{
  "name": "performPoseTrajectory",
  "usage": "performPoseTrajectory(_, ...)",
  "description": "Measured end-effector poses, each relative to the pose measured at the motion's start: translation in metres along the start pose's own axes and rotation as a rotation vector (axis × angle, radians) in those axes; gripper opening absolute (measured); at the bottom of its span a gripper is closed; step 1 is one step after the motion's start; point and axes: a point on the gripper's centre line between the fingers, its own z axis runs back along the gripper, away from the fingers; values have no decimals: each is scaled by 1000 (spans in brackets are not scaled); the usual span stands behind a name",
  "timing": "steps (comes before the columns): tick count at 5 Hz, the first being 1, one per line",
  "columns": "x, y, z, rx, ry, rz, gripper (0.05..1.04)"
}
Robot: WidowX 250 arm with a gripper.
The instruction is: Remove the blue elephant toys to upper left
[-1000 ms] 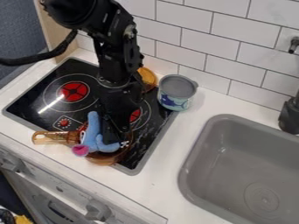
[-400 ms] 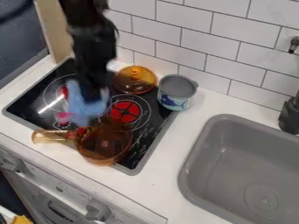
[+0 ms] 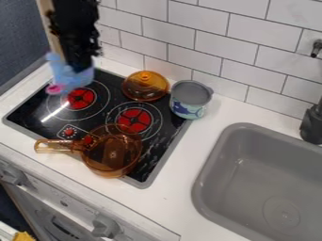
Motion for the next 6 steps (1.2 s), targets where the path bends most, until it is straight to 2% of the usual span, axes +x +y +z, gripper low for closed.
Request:
performPoseTrajectory(1,28,13,-27,33,24,19,59)
performPoseTrajectory(2,51,28,-38,51,42,29,59)
performPoseTrajectory(3,63,41,-49,78,53,46,59)
performPoseTrajectory(4,63,51,-56,118,76,49,73)
performPoseTrajectory(5,60,60,-57,150,66,80,144)
performPoseTrajectory(6,55,64,-59,151,75,102,351)
